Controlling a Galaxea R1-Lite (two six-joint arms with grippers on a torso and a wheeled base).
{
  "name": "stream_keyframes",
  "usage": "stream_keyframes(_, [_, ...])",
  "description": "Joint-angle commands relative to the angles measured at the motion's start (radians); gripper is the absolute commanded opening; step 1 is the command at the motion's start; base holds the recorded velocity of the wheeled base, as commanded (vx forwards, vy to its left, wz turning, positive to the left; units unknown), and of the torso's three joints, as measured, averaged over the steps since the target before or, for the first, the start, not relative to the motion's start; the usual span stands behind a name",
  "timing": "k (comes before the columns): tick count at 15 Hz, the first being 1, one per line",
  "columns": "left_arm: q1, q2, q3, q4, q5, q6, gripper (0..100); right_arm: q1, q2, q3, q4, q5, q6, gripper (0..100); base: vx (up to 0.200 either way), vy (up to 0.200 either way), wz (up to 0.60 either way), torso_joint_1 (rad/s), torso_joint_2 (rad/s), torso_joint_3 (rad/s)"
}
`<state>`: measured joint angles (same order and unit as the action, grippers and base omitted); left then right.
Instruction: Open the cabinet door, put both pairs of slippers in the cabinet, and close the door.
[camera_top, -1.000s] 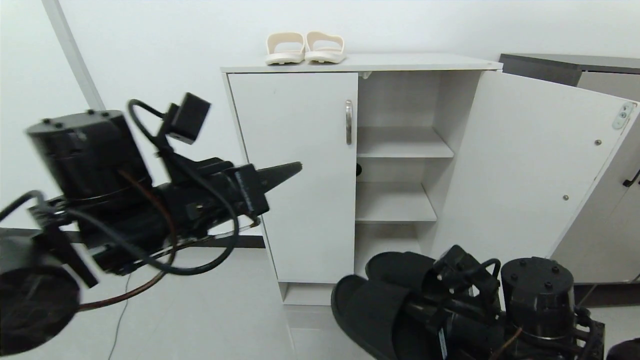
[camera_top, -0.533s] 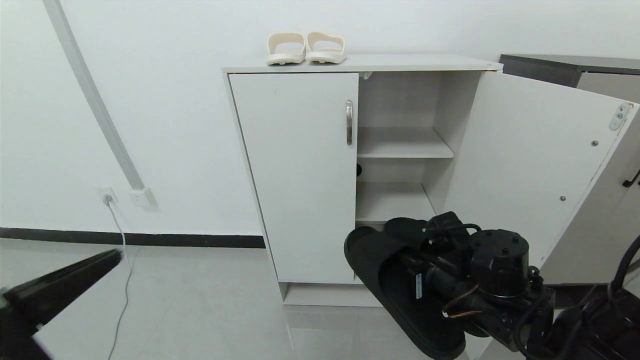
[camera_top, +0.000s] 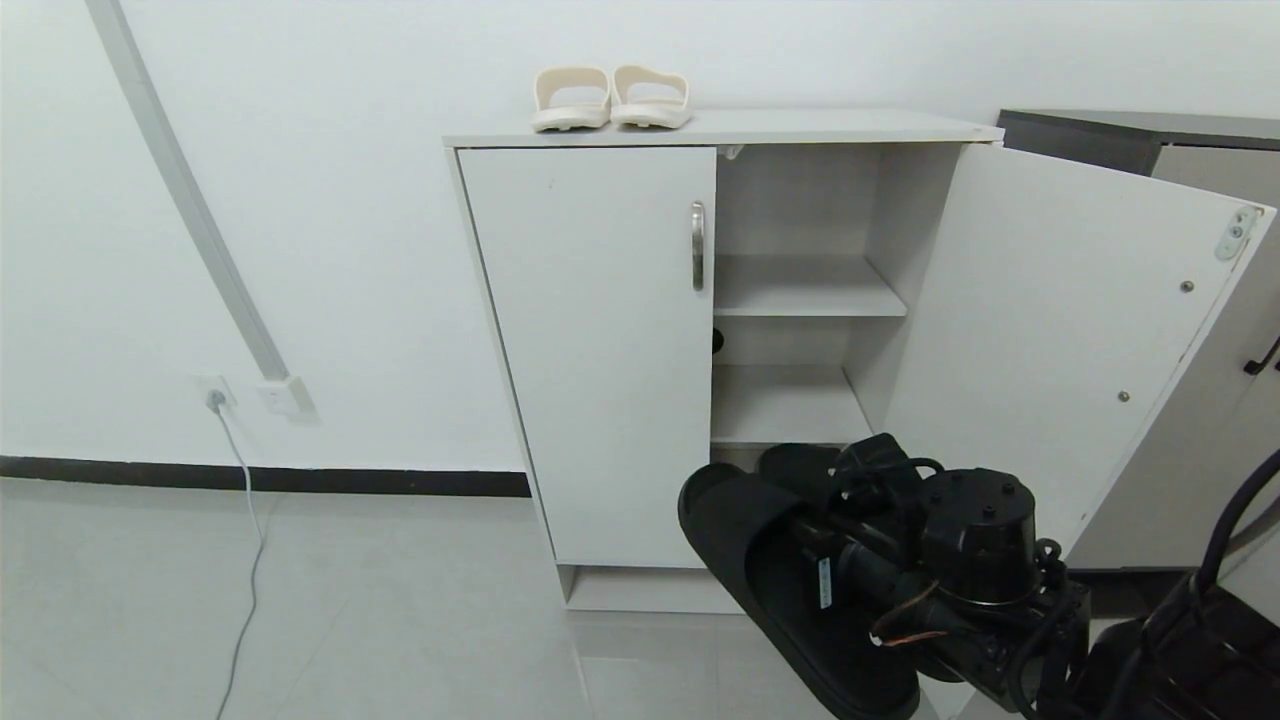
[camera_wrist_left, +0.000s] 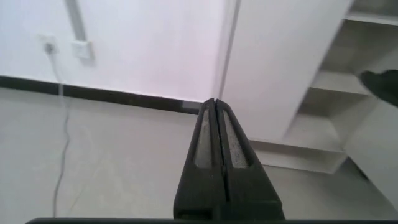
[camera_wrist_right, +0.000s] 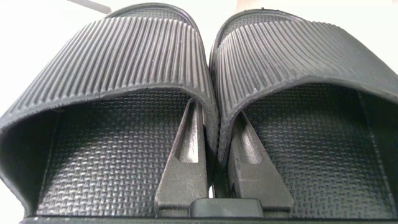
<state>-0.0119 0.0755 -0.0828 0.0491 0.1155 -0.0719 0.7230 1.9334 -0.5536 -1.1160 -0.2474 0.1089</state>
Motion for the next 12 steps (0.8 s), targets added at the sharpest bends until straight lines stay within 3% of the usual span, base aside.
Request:
stream_keyframes(1, [0.013,-0.074,0.052,-0.02,0.004,0.009,0,0.001,-0.001,0.0,-0.001,-0.001,0.0,0,0.0,0.0,0.0,0.0,0.0,0.0])
stream_keyframes(3, [0.013,-0.076,0.075,-0.072,-0.042,0.035,0,0.003,0.001,-0.002,-0.001,-0.004,0.0,0,0.0,0.0,0.0,0.0,0.0,0.0])
stream_keyframes(4, [0.013,-0.074,0.08,-0.045,-0.145,0.087,0,0.006,0.006,-0.006,-0.002,-0.007,0.0,0,0.0,0.0,0.0,0.0,0.0,0.0])
stream_keyframes(6, [0.013,-0.074,0.08,-0.048,-0.197,0.119,0,0.009,0.012,-0.008,-0.013,-0.009,-0.006,0,0.0,0.0,0.0,0.0,0.0,0.0])
stream_keyframes(8, [0.013,-0.074,0.08,-0.048,-0.198,0.113,0,0.023,0.024,-0.029,-0.012,-0.026,-0.009,0,0.0,0.0,0.0,0.0,0.0,0.0])
stream_keyframes(12, [0.013,-0.074,0.08,-0.046,-0.195,0.1,0,0.052,0.157,-0.281,0.044,-0.371,0.002,0,0.0,0.0,0.0,0.0,0.0,0.0])
